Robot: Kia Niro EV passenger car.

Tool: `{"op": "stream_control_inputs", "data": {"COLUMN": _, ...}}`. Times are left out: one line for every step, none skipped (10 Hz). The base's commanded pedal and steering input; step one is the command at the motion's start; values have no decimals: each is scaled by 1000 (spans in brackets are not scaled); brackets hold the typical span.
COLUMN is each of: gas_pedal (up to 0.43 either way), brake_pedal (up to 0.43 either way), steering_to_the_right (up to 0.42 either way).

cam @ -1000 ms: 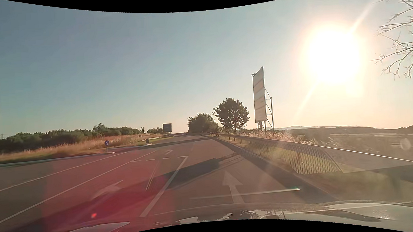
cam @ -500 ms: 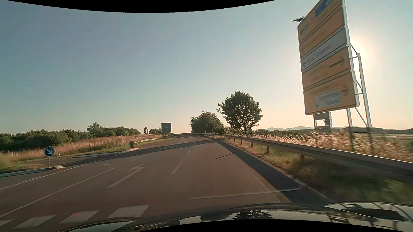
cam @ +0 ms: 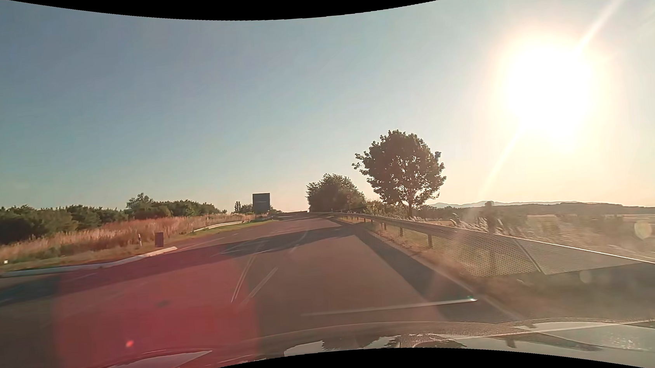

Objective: Follow the waypoints while adhering to traffic rules and regulations

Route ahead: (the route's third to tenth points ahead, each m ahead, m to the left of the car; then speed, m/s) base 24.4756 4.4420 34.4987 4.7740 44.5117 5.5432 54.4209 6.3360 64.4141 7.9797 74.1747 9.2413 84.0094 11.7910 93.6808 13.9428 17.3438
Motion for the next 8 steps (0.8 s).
{"op": "stream_control_inputs", "data": {"gas_pedal": 169, "brake_pedal": 0, "steering_to_the_right": -12}}
{"op": "stream_control_inputs", "data": {"gas_pedal": 169, "brake_pedal": 0, "steering_to_the_right": -12}}
{"op": "stream_control_inputs", "data": {"gas_pedal": 169, "brake_pedal": 0, "steering_to_the_right": -12}}
{"op": "stream_control_inputs", "data": {"gas_pedal": 177, "brake_pedal": 0, "steering_to_the_right": -12}}
{"op": "stream_control_inputs", "data": {"gas_pedal": 189, "brake_pedal": 0, "steering_to_the_right": -12}}
{"op": "stream_control_inputs", "data": {"gas_pedal": 189, "brake_pedal": 0, "steering_to_the_right": -12}}
{"op": "stream_control_inputs", "data": {"gas_pedal": 189, "brake_pedal": 0, "steering_to_the_right": -12}}
{"op": "stream_control_inputs", "data": {"gas_pedal": 189, "brake_pedal": 0, "steering_to_the_right": -12}}
